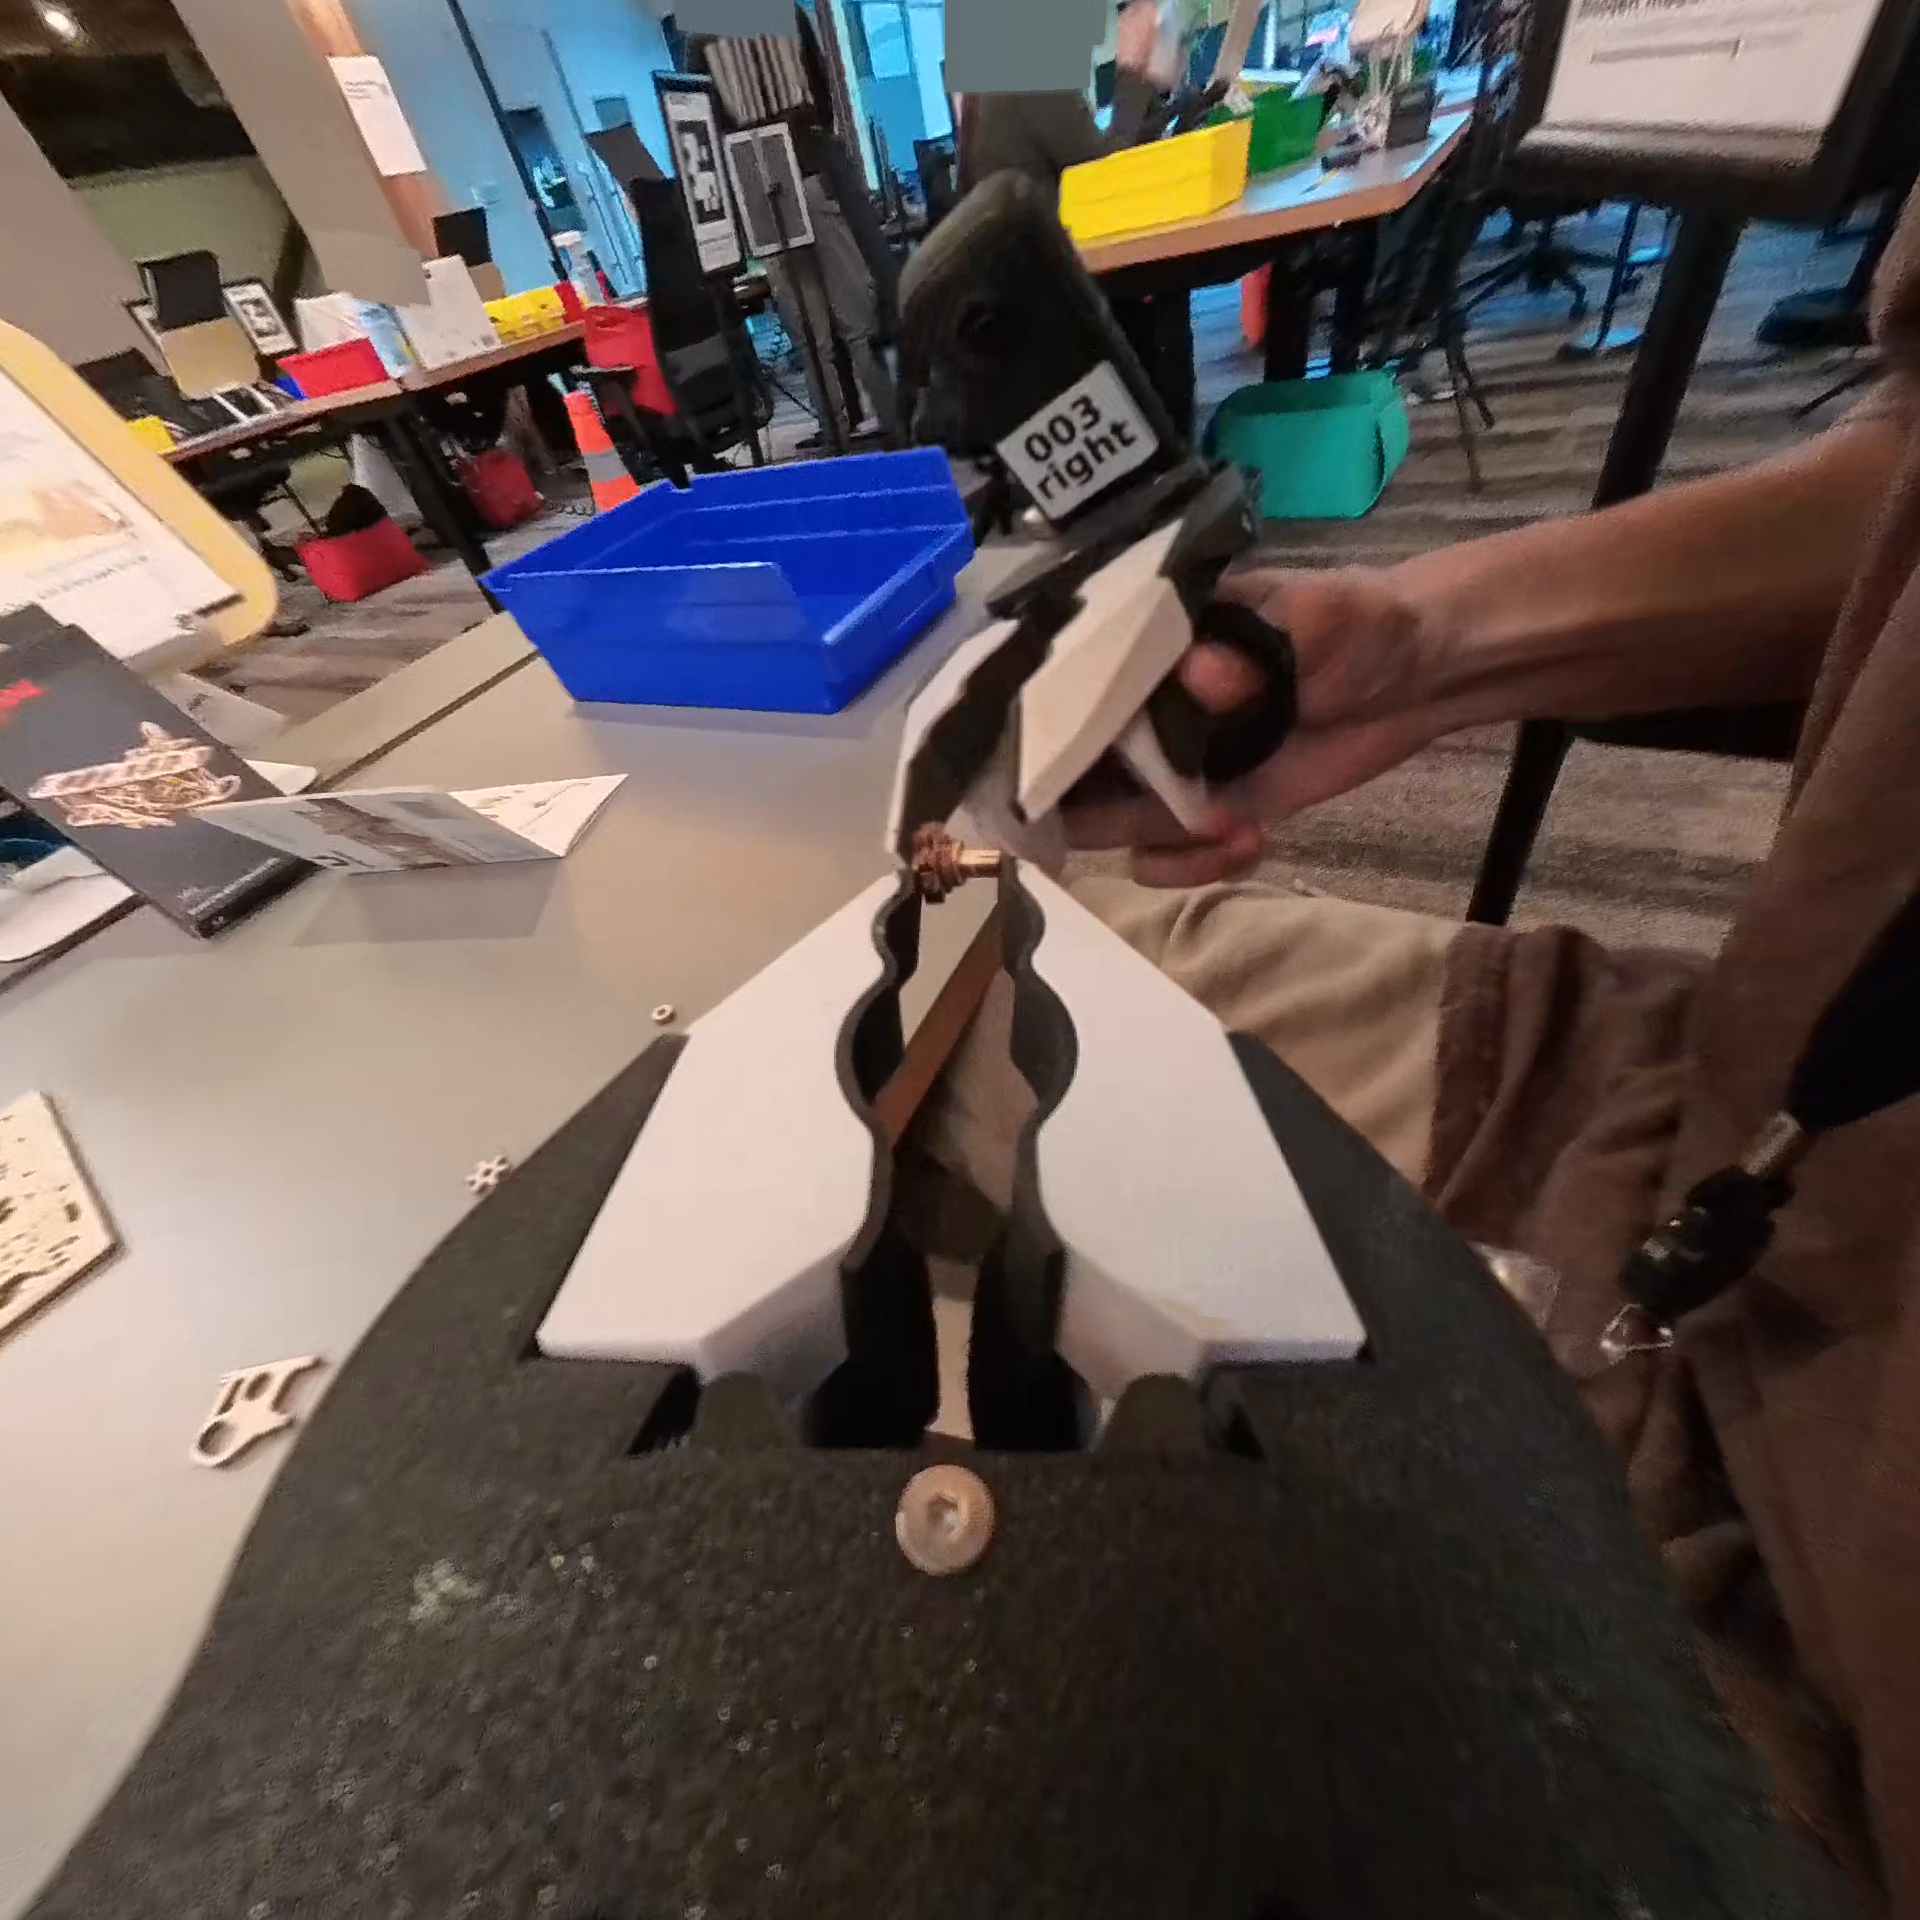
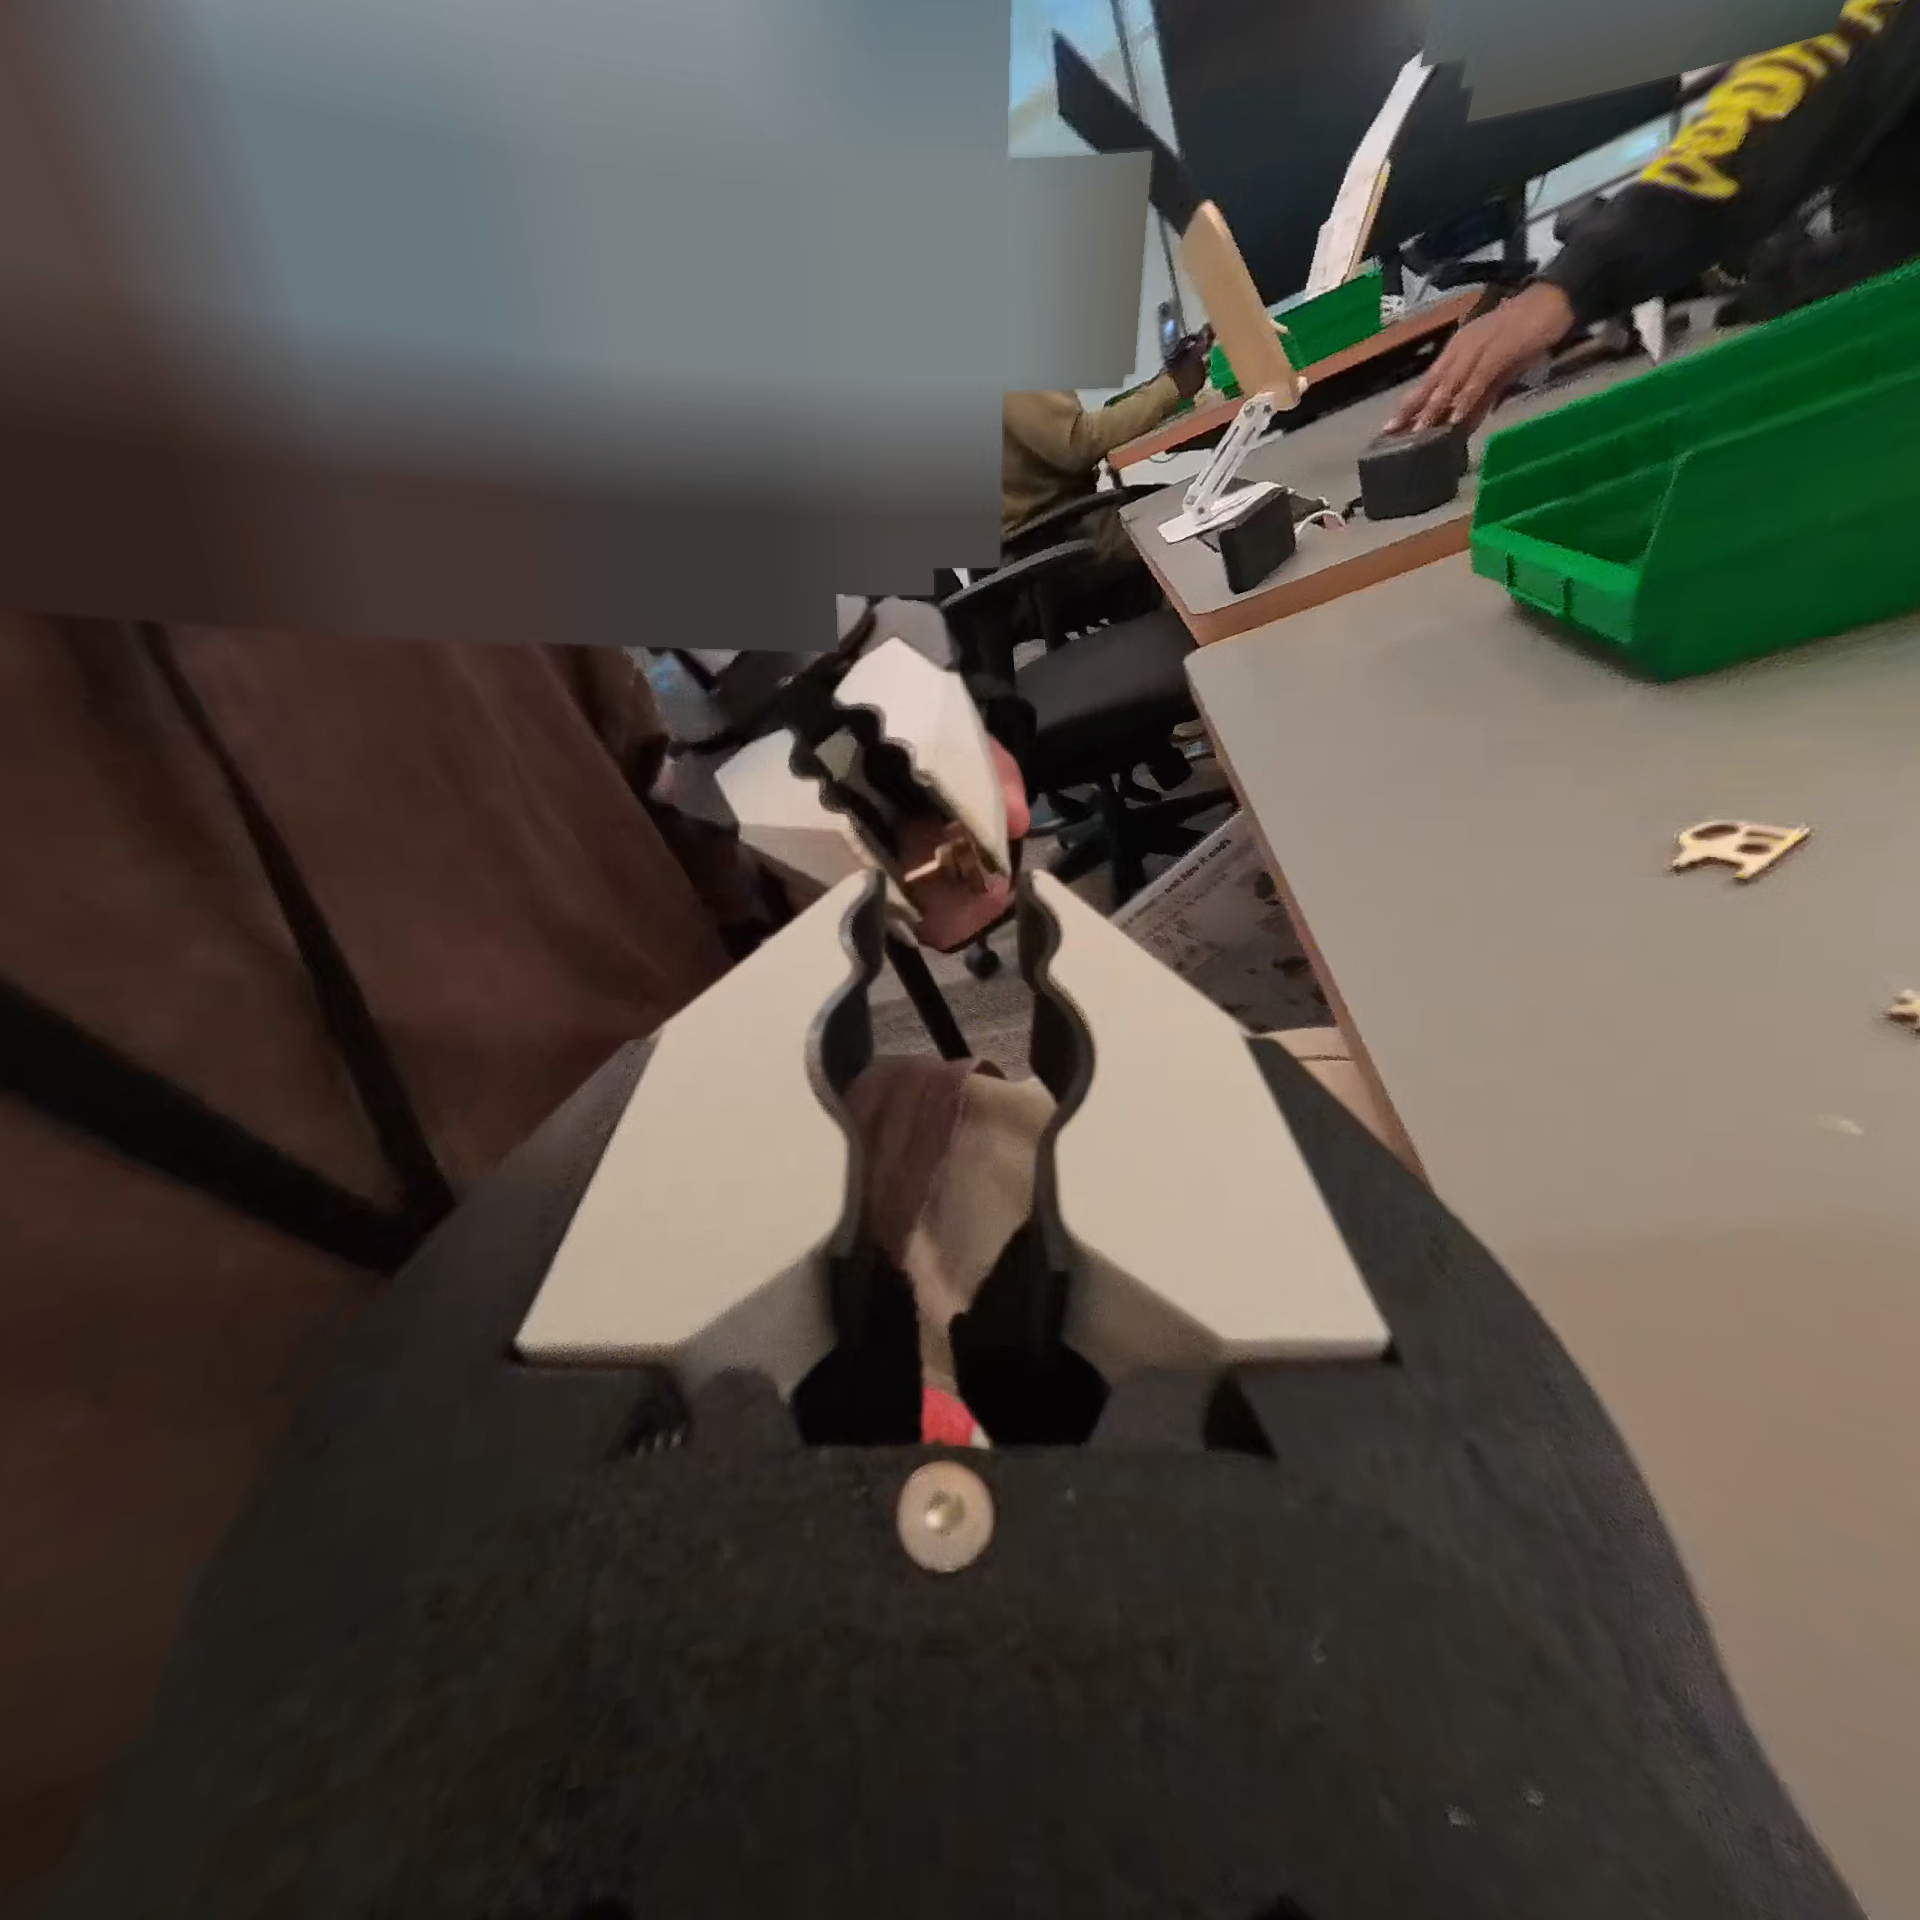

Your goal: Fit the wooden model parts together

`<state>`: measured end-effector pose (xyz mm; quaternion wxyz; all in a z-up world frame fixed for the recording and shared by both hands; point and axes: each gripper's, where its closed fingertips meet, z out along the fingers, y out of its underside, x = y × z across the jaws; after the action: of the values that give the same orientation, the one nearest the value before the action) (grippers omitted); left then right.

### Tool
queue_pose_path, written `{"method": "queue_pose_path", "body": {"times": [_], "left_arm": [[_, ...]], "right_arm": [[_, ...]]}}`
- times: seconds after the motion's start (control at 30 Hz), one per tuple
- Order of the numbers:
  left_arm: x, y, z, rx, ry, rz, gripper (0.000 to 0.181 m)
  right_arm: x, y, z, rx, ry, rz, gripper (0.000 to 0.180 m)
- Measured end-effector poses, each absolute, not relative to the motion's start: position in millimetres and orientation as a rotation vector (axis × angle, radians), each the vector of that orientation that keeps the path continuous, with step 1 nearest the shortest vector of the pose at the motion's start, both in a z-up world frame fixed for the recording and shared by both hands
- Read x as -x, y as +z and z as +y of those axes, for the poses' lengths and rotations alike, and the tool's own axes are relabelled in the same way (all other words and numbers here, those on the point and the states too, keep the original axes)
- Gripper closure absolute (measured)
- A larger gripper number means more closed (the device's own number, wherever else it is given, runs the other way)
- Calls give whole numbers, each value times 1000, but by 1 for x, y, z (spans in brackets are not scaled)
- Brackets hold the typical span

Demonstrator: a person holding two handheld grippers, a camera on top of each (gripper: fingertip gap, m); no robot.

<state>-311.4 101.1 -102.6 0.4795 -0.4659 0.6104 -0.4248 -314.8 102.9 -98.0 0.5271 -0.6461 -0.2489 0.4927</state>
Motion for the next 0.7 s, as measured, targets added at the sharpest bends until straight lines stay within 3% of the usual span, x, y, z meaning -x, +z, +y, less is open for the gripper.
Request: {"method": "queue_pose_path", "body": {"times": [0.17,0.33,0.7], "left_arm": [[313,-100,97,1136,-1092,1487,168],[313,-99,94,1130,-1097,1491,169],[313,-97,90,1118,-1136,1492,169]], "right_arm": [[315,-89,102,1480,1031,-646,168],[323,-91,98,1479,989,-705,160],[323,-90,93,1471,994,-725,165]]}}
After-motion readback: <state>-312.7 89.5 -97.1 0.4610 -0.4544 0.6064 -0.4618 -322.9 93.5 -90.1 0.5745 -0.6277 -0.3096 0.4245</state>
